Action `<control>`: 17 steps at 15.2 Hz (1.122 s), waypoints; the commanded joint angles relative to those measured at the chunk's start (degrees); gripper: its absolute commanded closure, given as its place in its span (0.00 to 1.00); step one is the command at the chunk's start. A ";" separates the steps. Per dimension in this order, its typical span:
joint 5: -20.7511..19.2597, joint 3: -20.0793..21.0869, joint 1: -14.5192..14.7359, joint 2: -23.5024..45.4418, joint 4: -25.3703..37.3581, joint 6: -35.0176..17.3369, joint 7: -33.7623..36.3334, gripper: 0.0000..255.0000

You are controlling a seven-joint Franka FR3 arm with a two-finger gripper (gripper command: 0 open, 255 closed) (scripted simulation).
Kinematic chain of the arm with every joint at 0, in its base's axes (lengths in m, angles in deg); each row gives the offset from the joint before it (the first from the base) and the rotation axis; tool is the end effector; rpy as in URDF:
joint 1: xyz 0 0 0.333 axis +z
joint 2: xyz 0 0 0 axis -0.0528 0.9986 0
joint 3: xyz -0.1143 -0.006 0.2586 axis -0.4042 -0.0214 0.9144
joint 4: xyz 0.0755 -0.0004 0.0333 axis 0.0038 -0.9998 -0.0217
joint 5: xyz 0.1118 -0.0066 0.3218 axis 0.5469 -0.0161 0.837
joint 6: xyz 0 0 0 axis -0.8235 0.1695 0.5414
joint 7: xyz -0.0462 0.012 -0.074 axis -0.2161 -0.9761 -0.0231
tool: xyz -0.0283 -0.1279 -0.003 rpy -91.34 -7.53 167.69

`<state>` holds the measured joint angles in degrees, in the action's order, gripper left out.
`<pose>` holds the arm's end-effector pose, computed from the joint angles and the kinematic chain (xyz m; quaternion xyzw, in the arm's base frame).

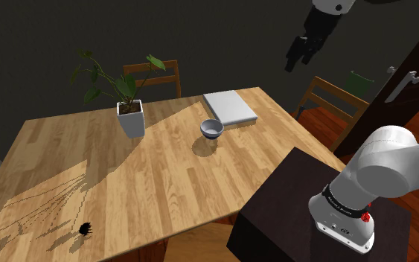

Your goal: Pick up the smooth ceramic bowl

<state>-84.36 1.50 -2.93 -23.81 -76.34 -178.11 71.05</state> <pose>0.2780 -0.0202 0.5770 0.9940 -0.0637 0.0837 0.0295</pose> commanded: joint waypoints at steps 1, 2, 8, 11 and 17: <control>0.00 0.00 0.00 0.00 0.00 0.00 0.00 0.00; -0.13 -0.37 -0.06 1.01 -0.96 -1.91 -0.16 0.00; -0.79 -2.58 -0.37 8.70 -5.11 -13.42 -1.15 0.00; -0.94 -3.68 -0.48 13.55 -6.13 -19.12 -1.72 0.00; -0.56 -5.82 -0.44 24.90 -5.99 -29.96 -3.18 0.00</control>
<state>-84.99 -3.84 -3.33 -0.83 -82.34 -206.11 68.30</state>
